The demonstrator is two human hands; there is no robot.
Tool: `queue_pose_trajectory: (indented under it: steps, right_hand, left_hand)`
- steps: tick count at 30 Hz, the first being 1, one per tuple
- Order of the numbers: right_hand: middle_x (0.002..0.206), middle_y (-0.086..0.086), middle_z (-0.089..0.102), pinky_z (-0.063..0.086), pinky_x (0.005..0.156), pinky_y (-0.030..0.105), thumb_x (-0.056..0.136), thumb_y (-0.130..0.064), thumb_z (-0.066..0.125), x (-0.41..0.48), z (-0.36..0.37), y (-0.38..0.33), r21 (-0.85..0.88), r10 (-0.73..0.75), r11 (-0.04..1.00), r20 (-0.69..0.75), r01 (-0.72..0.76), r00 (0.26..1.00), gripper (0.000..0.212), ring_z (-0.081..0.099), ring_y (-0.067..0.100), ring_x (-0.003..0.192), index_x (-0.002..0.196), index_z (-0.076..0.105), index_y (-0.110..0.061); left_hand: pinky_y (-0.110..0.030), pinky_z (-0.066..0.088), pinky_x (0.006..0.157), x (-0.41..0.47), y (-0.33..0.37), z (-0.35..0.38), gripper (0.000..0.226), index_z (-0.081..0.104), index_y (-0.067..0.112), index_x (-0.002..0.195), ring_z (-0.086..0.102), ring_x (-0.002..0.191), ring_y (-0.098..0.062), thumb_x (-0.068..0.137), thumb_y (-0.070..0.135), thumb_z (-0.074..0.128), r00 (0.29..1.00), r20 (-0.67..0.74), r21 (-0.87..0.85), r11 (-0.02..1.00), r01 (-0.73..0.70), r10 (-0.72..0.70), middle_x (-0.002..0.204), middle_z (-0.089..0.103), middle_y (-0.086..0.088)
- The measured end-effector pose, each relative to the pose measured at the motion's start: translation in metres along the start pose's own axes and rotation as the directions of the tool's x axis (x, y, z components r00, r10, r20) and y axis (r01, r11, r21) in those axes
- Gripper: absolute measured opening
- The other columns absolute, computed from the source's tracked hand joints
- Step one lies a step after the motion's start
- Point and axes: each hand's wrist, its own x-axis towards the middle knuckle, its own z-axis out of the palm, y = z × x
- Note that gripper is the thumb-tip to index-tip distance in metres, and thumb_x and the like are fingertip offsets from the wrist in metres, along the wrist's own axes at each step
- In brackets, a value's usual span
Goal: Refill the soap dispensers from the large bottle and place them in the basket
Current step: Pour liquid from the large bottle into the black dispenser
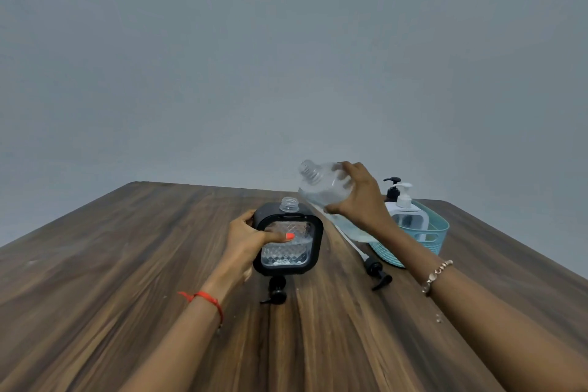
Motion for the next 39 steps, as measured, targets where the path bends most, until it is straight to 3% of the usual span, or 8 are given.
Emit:
queue_pose_trajectory:
  steps: [6,19,23,26,29,32,35,39]
  right_hand:
    - [0.092,0.000,0.063,0.052,0.056,0.018,0.046,-0.004,0.088,-0.003,0.000,0.020,0.402,0.319,0.858,0.073,-0.321,0.945,0.067,0.060,0.011,0.077,0.100,0.056,-0.025]
    - [0.109,0.016,0.064,0.051,0.088,0.047,0.046,0.008,0.077,-0.017,0.020,0.053,0.720,0.318,0.501,0.364,-0.481,0.876,0.068,0.061,0.033,0.105,0.109,0.057,-0.011]
    - [0.120,0.013,0.060,0.052,0.090,0.038,0.058,0.011,0.075,-0.015,0.016,0.059,0.694,0.207,0.526,0.457,-0.492,0.865,0.075,0.059,0.027,0.111,0.123,0.049,-0.015]
    - [0.146,0.011,0.036,0.041,0.103,0.039,0.062,0.005,0.080,-0.016,0.014,0.055,0.576,0.245,0.661,0.440,-0.481,0.864,0.113,0.045,0.021,0.126,0.146,0.009,-0.022]
    - [0.150,-0.003,0.017,0.030,0.109,0.029,0.064,-0.022,0.083,-0.025,0.013,0.035,0.388,0.213,0.893,0.085,-0.229,0.973,0.111,0.026,0.006,0.132,0.145,0.008,-0.031]
    - [0.124,0.007,0.042,0.037,0.103,0.033,0.071,-0.005,0.069,-0.039,0.016,0.018,0.063,-0.236,0.965,-0.224,0.255,0.946,0.054,0.041,0.018,0.121,0.119,0.046,-0.013]
    - [0.089,0.011,0.059,0.047,0.075,0.033,0.066,0.014,0.058,-0.058,0.022,0.004,-0.127,-0.516,0.841,0.100,0.526,0.851,0.026,0.056,0.021,0.088,0.085,0.062,-0.004]
    - [0.102,0.015,0.062,0.051,0.067,0.039,0.075,0.012,0.049,-0.074,0.043,0.002,-0.132,-0.483,0.732,0.591,0.668,0.646,0.041,0.061,0.029,0.089,0.110,0.062,-0.004]
  left_hand:
    - [-0.023,0.054,0.051,0.005,0.004,-0.009,0.056,0.064,0.008,0.093,0.070,0.072,-0.018,0.045,-0.011,0.084,1.000,-0.021,0.004,1.000,-0.009,0.009,0.086,0.072,-0.008]
    - [-0.022,0.053,0.048,0.011,0.006,-0.017,0.054,0.063,0.013,0.087,0.071,0.061,-0.012,0.044,-0.011,0.084,0.999,-0.044,-0.001,1.000,-0.005,0.005,0.083,0.072,-0.005]
    - [-0.022,0.054,0.048,0.010,0.008,-0.018,0.052,0.064,0.012,0.087,0.070,0.062,-0.012,0.044,-0.011,0.084,0.999,-0.047,0.000,1.000,-0.008,0.008,0.081,0.072,-0.005]
    - [-0.022,0.053,0.047,0.009,0.011,-0.019,0.052,0.064,0.012,0.086,0.071,0.062,-0.012,0.043,-0.010,0.084,0.999,-0.046,0.000,1.000,-0.006,0.006,0.081,0.072,-0.004]
    - [-0.022,0.053,0.047,0.009,0.013,-0.023,0.052,0.064,0.012,0.088,0.070,0.066,-0.016,0.045,-0.011,0.084,0.998,-0.058,0.002,1.000,-0.003,0.003,0.085,0.072,-0.007]
    - [-0.023,0.054,0.047,0.009,0.014,-0.029,0.056,0.063,0.009,0.094,0.070,0.071,-0.018,0.046,-0.011,0.083,0.998,-0.070,0.007,1.000,0.000,0.001,0.088,0.071,-0.007]
    - [-0.023,0.054,0.047,0.009,0.015,-0.035,0.055,0.064,0.010,0.093,0.070,0.066,-0.015,0.046,-0.011,0.083,0.996,-0.086,0.009,1.000,-0.015,0.016,0.087,0.071,-0.007]
    - [-0.023,0.055,0.049,0.008,0.015,-0.039,0.054,0.065,0.011,0.091,0.069,0.072,-0.018,0.046,-0.012,0.083,0.994,-0.106,0.008,1.000,-0.029,0.030,0.088,0.071,-0.007]
